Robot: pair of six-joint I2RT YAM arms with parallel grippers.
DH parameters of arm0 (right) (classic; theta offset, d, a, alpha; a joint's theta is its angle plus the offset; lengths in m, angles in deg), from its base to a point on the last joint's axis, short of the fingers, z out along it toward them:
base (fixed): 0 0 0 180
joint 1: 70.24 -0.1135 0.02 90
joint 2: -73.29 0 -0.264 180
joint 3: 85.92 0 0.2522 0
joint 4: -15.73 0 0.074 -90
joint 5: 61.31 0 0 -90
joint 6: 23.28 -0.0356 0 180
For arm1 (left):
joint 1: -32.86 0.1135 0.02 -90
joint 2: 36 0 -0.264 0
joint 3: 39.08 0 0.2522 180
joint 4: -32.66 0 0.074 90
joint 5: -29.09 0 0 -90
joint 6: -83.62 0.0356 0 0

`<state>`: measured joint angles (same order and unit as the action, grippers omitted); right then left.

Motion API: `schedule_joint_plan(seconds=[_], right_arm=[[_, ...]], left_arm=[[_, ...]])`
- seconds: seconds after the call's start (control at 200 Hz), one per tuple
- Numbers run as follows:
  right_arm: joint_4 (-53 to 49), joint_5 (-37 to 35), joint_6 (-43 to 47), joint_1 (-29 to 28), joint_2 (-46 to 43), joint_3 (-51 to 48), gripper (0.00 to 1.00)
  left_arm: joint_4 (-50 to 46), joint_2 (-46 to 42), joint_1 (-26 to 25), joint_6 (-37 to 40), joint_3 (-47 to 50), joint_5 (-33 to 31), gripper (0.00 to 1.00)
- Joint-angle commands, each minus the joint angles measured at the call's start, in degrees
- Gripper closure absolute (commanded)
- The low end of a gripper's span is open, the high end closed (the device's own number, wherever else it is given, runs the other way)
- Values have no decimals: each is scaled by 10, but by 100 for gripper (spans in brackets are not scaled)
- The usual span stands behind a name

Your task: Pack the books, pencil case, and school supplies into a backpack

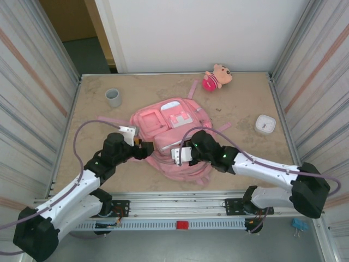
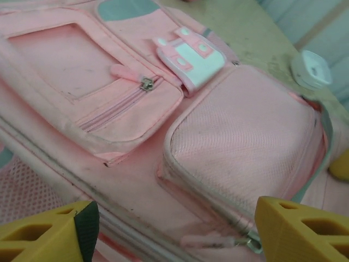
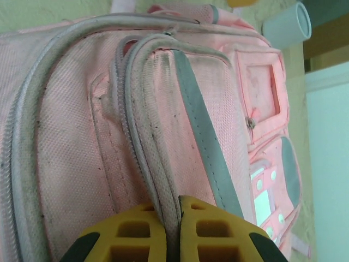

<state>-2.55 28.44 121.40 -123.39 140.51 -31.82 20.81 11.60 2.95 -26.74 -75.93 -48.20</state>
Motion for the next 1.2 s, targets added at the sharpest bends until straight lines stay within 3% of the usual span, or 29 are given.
schedule_joint_plan(seconds=[0.0, 0.08, 0.321, 0.486, 0.581, 0.812, 1.017, 1.197], right_arm=[[-31, 27, -9, 33, -34, 33, 100], [-37, 45, -11, 49, -35, 36, 100], [-38, 70, -15, 61, -33, 40, 100], [-50, 81, -19, 64, -31, 46, 100], [-55, 86, -20, 65, -30, 48, 100], [-62, 101, -22, 68, -32, 49, 100], [-53, 97, -31, 72, -30, 49, 100], [-45, 90, -40, 79, -34, 46, 100]], left_arm=[[111, 16, -12, 70, 35, 77, 24], [170, 28, -29, 127, 56, 88, 24], [233, 104, -66, 291, 62, 69, 22], [255, 151, -67, 347, 40, 84, 21], [275, 161, -65, 371, 40, 107, 14], [280, 165, -23, 384, 45, 150, 11], [165, 199, -7, 426, -14, 244, 27], [129, 228, -7, 428, -46, 315, 39]])
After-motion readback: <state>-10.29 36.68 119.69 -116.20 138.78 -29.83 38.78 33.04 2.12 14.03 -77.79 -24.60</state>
